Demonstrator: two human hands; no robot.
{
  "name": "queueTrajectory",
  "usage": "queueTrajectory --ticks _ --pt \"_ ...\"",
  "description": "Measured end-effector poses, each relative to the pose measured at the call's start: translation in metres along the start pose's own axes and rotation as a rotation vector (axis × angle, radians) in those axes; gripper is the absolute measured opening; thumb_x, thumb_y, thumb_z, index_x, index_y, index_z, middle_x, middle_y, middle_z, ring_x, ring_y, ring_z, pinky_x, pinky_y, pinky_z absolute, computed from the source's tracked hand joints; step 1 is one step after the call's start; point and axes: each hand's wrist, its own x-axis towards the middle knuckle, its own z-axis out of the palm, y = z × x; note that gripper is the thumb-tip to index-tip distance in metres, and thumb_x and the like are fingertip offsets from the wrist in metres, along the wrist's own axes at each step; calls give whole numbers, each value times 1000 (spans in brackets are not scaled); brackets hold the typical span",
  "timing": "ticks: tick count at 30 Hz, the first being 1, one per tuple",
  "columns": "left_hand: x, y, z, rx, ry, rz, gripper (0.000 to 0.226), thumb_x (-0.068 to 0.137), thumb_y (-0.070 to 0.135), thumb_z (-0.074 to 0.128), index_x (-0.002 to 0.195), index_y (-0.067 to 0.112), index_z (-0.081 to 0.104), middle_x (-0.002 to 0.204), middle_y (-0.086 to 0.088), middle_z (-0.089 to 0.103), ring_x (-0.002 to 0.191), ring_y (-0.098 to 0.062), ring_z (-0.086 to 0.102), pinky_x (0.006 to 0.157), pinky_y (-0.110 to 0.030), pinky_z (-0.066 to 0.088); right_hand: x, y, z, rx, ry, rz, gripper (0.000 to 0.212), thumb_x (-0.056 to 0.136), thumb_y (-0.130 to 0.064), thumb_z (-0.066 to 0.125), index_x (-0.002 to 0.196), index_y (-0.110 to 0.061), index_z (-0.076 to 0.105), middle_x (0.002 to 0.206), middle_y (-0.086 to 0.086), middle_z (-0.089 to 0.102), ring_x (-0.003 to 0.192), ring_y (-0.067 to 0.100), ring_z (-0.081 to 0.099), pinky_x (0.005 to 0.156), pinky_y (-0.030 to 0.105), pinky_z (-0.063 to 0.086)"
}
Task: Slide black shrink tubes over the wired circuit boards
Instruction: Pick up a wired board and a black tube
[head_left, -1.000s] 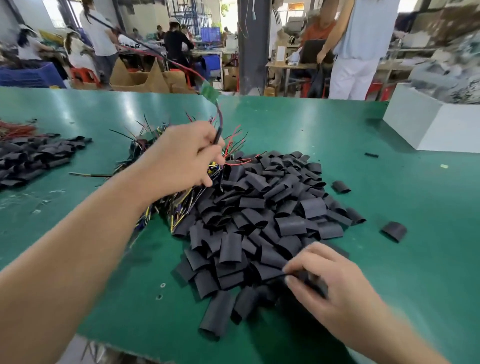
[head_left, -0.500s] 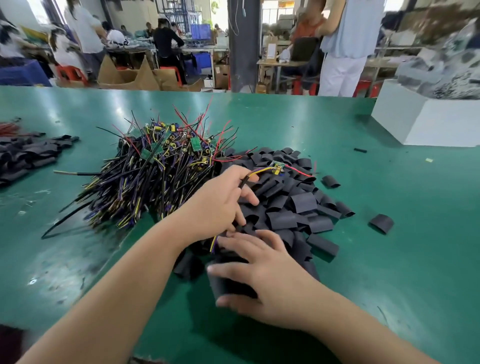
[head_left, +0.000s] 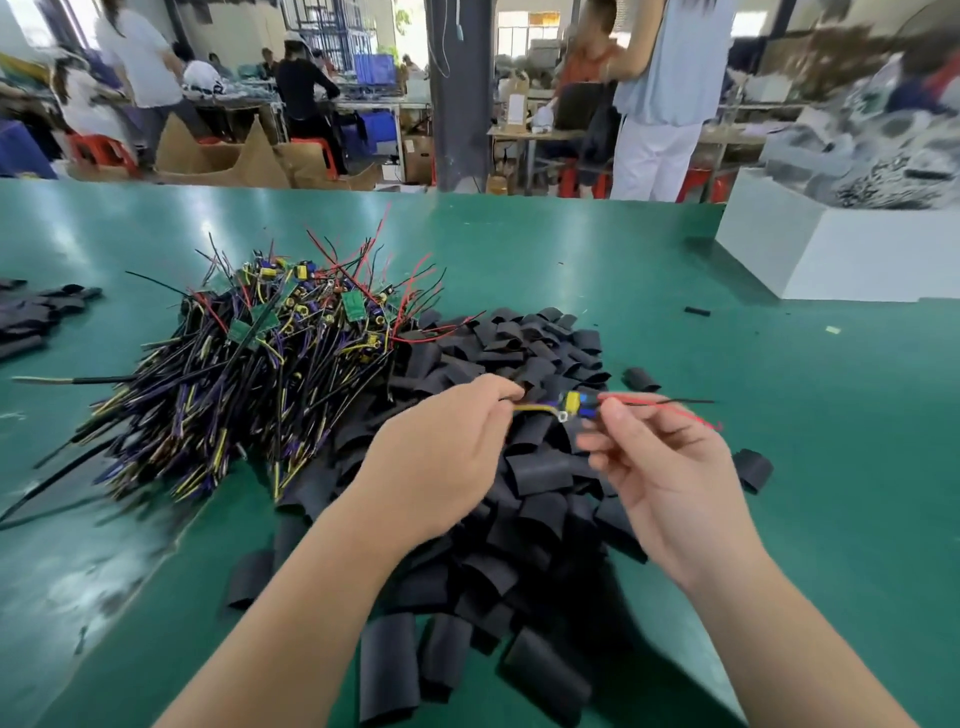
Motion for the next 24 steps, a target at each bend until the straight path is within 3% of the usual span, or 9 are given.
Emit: queueTrajectory --ticks 3,8,12,13,15,17,19,21,24 --pt "-2 8 11 44 76 38 43 101 36 34 142 30 42 126 10 59 112 -7 54 90 -28 42 -4 9 7 -62 -14 45 8 68 -22 71 70 -14 71 69 10 69 57 19 67 49 21 49" --pt "-2 9 9 51 85 149 44 98 29 36 135 13 54 106 -6 68 98 -27 63 81 -42 47 -1 10 13 -15 -10 46 11 73 -19 67 77 -10 63 72 11 70 60 22 69 49 23 49" --pt "2 1 6 56 67 117 25 100 20 42 107 9 63 97 -3 64 90 -26 59 76 -32 40 1 12 12 -86 -80 47 9 75 -16 68 84 -11 69 80 12 72 69 23 71 55 24 53" --pt "3 -3 5 68 64 93 21 100 17 43 104 9 62 95 -3 62 89 -26 57 75 -31 38 2 11 12 -177 -116 22 8 78 -10 70 83 -16 71 84 9 73 74 21 72 61 25 55" --pt "6 -9 3 63 75 55 20 100 13 42 102 7 61 92 -4 59 87 -26 53 74 -33 37 8 9 5 -611 -208 -118 28 81 0 72 86 -28 72 97 -8 71 83 9 68 74 23 54" --pt "5 -13 0 33 84 41 22 101 12 40 98 4 60 83 -1 54 78 -23 48 68 -29 32 13 4 -1 -1129 -365 -259 45 77 1 73 103 -35 67 104 -24 60 83 -9 56 78 10 43" --pt "3 -15 -1 21 71 48 23 101 10 39 93 3 58 72 4 46 66 -13 41 61 -25 26 20 3 -3 -1414 -554 -310 56 76 0 71 123 -27 62 112 -23 52 87 -17 44 81 -5 25" --pt "1 -18 -1 -37 63 10 26 103 16 37 89 5 55 65 7 42 62 -5 42 59 -22 30 26 4 -1 -1541 -674 -285 58 80 -3 67 132 -25 56 124 -15 54 103 -9 45 81 -4 19" --pt "-1 -24 0 -147 63 -45 30 102 25 36 86 8 54 57 9 41 56 -1 41 54 -16 32 33 6 4 -1623 -740 -239 60 83 -9 62 138 -30 49 119 -10 51 113 11 49 89 14 34"
